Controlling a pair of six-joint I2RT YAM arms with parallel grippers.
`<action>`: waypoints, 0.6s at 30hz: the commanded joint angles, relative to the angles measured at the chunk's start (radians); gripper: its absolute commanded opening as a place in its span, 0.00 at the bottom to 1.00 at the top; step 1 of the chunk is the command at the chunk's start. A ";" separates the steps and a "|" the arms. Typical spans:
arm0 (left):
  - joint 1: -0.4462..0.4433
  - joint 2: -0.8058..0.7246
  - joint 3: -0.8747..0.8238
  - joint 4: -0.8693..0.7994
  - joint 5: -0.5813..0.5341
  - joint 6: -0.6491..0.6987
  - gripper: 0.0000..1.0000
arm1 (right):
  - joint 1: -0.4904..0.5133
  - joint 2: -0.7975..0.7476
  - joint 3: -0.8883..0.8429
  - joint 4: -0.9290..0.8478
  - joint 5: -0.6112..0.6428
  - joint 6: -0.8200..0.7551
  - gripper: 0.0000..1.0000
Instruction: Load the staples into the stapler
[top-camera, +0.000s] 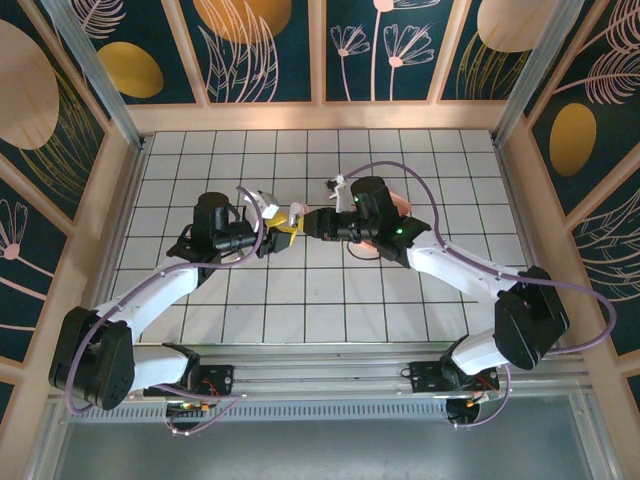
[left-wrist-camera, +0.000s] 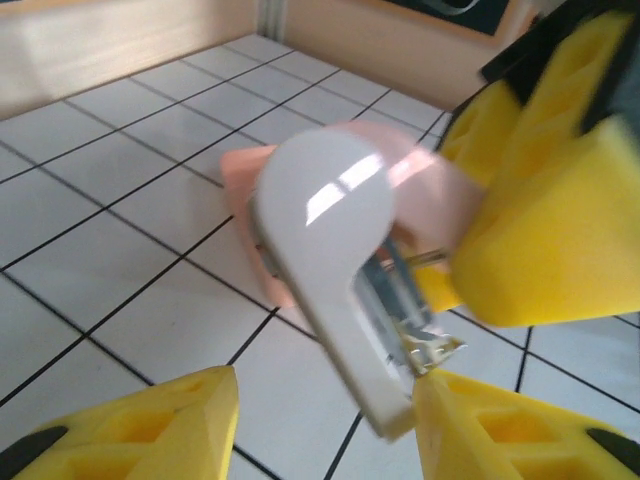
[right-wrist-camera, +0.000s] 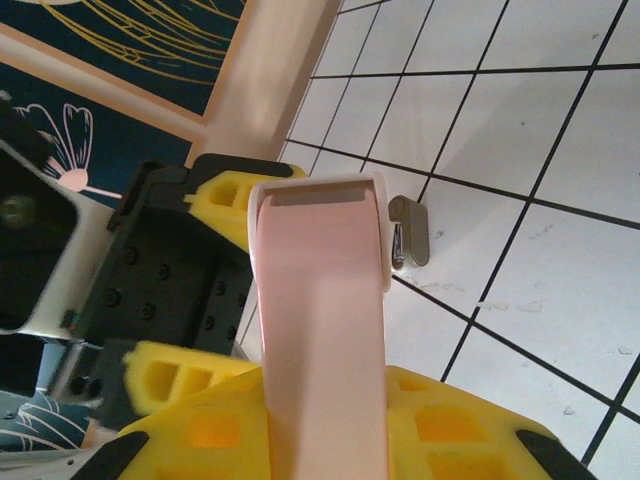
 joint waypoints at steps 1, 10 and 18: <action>0.006 -0.011 0.045 -0.015 -0.140 0.010 0.48 | 0.013 -0.058 -0.022 -0.027 -0.055 0.028 0.00; 0.006 -0.004 0.067 -0.017 -0.238 0.057 0.50 | 0.015 -0.112 -0.061 -0.118 -0.108 0.058 0.00; 0.006 0.052 0.115 0.001 -0.231 0.072 0.51 | 0.019 -0.119 -0.094 -0.170 -0.163 0.115 0.00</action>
